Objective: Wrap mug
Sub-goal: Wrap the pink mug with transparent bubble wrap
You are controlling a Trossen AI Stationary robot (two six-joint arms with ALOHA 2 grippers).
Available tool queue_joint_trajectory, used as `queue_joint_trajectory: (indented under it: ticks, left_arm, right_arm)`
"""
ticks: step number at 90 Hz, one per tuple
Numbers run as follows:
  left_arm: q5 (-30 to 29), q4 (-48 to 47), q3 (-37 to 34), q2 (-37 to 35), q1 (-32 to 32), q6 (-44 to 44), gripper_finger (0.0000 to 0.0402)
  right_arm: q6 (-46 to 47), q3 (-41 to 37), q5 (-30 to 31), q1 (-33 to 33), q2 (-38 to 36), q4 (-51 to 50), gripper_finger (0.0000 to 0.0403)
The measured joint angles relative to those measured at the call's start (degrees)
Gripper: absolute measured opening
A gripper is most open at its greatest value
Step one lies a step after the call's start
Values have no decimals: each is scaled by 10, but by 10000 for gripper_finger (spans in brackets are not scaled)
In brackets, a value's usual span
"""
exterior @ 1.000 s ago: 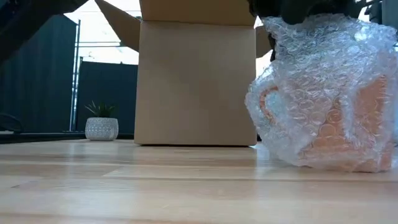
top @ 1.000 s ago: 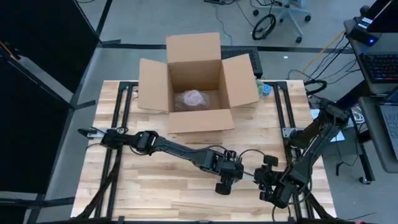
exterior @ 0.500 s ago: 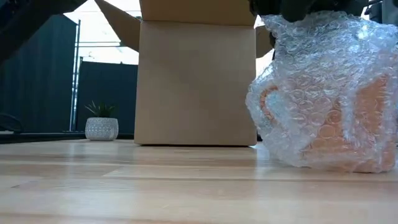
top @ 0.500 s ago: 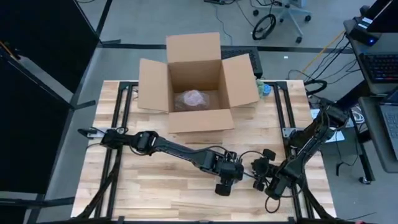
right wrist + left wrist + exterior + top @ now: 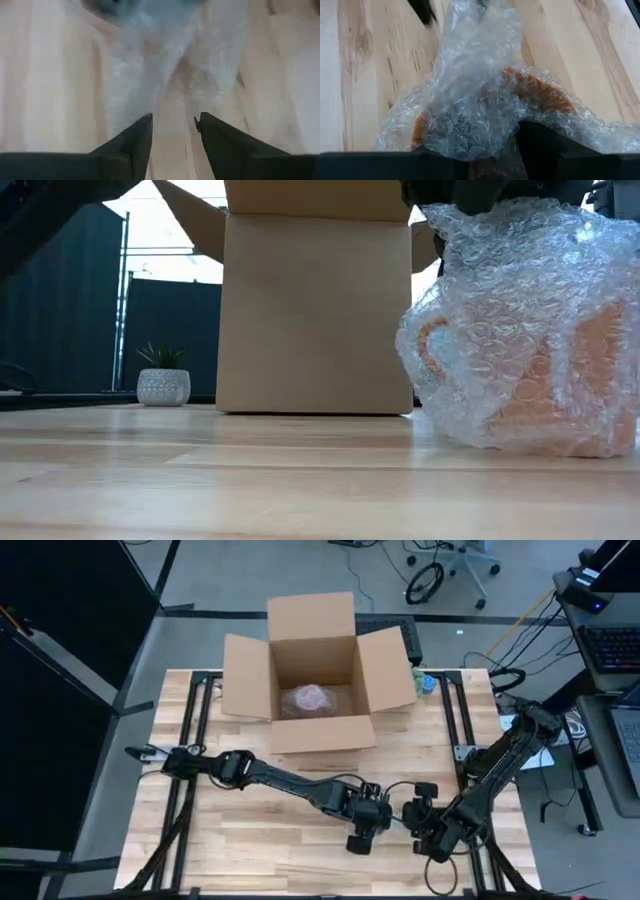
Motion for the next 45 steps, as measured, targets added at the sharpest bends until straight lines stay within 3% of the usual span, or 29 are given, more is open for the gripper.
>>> queue_joint_trajectory:
  ticks: [15,45]
  left_arm:
    - [0,1,0,0,0,0,134]
    - [0,12,0,0,0,0,134]
  right_arm:
    - [-20,16,115,15,-15,41,148]
    - [-89,-35,115,-48,-11,191,148]
